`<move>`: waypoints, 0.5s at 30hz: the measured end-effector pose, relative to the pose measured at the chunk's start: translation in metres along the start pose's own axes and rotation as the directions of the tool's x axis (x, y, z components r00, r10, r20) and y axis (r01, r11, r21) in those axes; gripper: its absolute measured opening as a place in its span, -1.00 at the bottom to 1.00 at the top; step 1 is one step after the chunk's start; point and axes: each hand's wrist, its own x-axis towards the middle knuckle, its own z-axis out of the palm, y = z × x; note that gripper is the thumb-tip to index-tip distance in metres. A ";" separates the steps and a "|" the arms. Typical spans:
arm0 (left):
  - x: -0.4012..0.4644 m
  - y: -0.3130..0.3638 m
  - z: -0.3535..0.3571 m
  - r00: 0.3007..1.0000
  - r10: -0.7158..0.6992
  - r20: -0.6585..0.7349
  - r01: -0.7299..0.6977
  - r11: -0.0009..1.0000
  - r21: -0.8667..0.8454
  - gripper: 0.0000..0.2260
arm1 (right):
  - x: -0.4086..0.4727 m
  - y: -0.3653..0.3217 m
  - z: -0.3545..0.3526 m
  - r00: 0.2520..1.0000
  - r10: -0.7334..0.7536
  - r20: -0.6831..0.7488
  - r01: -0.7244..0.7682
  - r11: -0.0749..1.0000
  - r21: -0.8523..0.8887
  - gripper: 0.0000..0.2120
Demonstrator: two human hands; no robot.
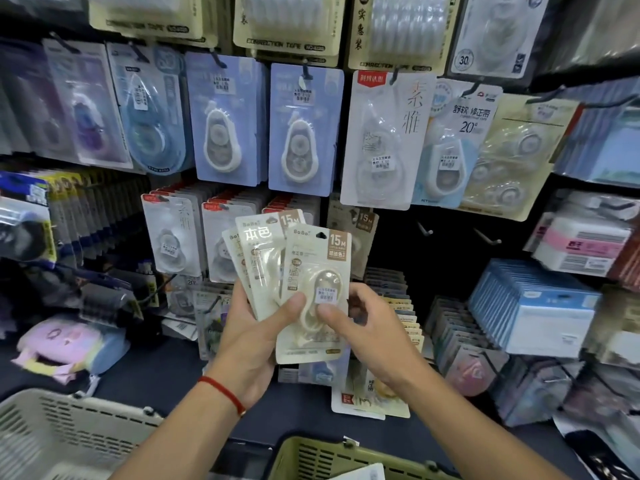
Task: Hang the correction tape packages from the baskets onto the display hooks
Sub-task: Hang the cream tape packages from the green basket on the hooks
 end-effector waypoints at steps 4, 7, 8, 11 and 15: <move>0.001 -0.001 0.000 1.000 -0.025 0.015 0.026 0.999 -0.040 -0.47 | 0.000 0.004 -0.003 0.998 0.004 -0.068 0.001 0.997 0.073 -0.65; 0.003 -0.002 -0.005 0.999 -0.018 -0.034 0.018 1.000 0.007 -0.54 | 0.003 0.004 -0.008 0.979 0.006 -0.201 0.011 0.996 0.086 -0.70; 0.003 -0.002 -0.008 0.998 -0.004 -0.064 0.007 0.999 0.043 -0.55 | 0.004 0.004 -0.010 0.969 0.002 -0.248 0.021 0.996 0.089 -0.70; 0.003 -0.004 -0.013 0.994 0.024 -0.107 -0.009 0.990 0.140 -0.58 | 0.006 0.003 -0.013 0.952 -0.008 -0.306 0.045 0.993 0.114 -0.70; 0.003 -0.004 -0.017 0.996 0.049 -0.081 -0.036 0.987 0.159 -0.57 | 0.010 -0.001 -0.013 0.946 -0.010 -0.325 0.055 0.990 0.131 -0.71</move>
